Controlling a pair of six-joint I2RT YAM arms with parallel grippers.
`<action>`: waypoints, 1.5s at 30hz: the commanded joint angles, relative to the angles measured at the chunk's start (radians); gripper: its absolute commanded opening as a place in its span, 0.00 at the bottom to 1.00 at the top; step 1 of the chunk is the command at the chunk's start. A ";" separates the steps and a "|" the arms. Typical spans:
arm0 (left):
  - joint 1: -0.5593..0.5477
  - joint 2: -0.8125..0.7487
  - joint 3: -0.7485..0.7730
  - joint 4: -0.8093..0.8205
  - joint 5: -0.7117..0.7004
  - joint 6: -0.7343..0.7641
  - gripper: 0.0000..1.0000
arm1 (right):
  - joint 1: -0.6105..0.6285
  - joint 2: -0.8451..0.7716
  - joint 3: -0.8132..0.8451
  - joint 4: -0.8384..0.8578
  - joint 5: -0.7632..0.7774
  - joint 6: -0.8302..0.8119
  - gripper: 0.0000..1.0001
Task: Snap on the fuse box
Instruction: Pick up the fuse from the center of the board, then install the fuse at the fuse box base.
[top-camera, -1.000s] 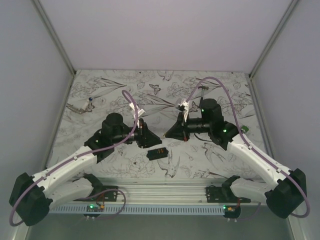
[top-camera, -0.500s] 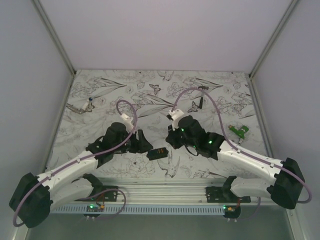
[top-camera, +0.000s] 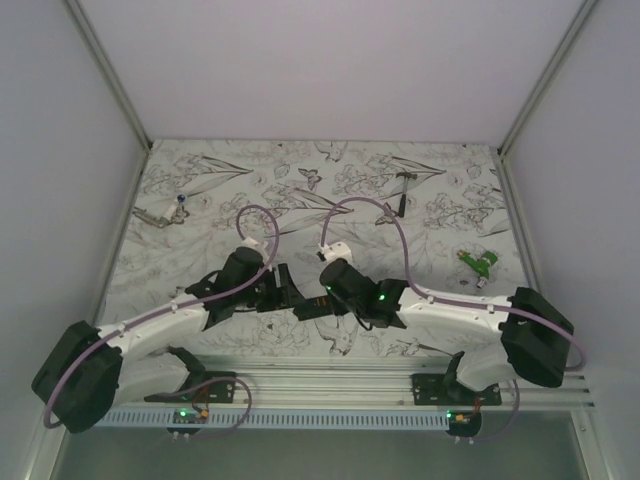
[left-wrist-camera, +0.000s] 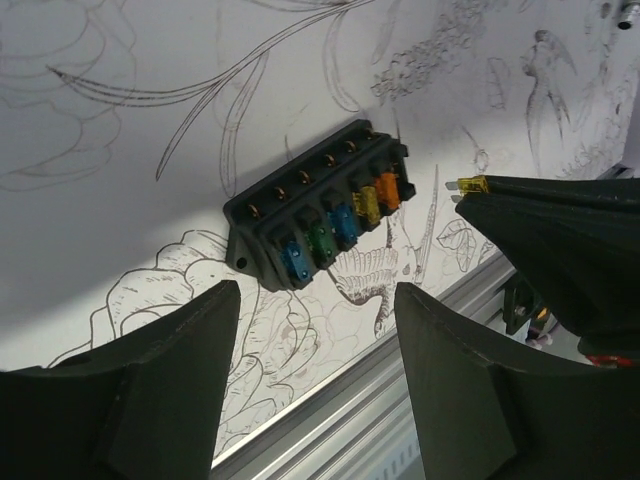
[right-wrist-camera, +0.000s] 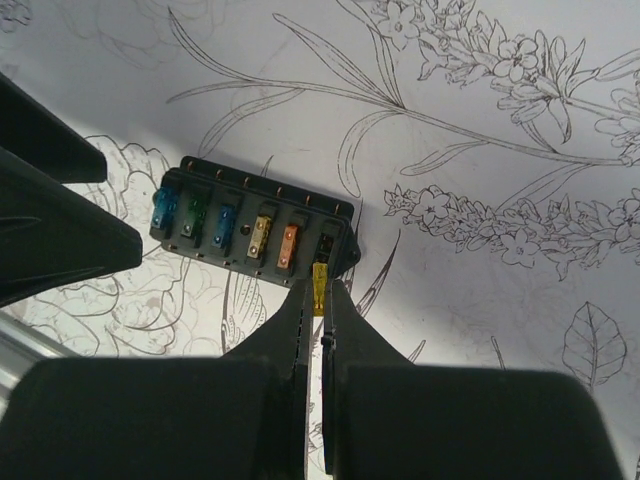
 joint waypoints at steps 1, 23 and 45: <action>0.007 0.040 0.000 -0.006 0.004 -0.049 0.66 | 0.027 0.036 -0.005 0.062 0.089 0.061 0.00; 0.004 0.110 -0.003 0.041 0.022 -0.092 0.65 | 0.042 0.139 -0.012 0.110 0.129 0.115 0.00; -0.009 0.146 0.002 0.072 0.029 -0.119 0.64 | 0.042 0.210 0.032 0.023 0.120 0.098 0.02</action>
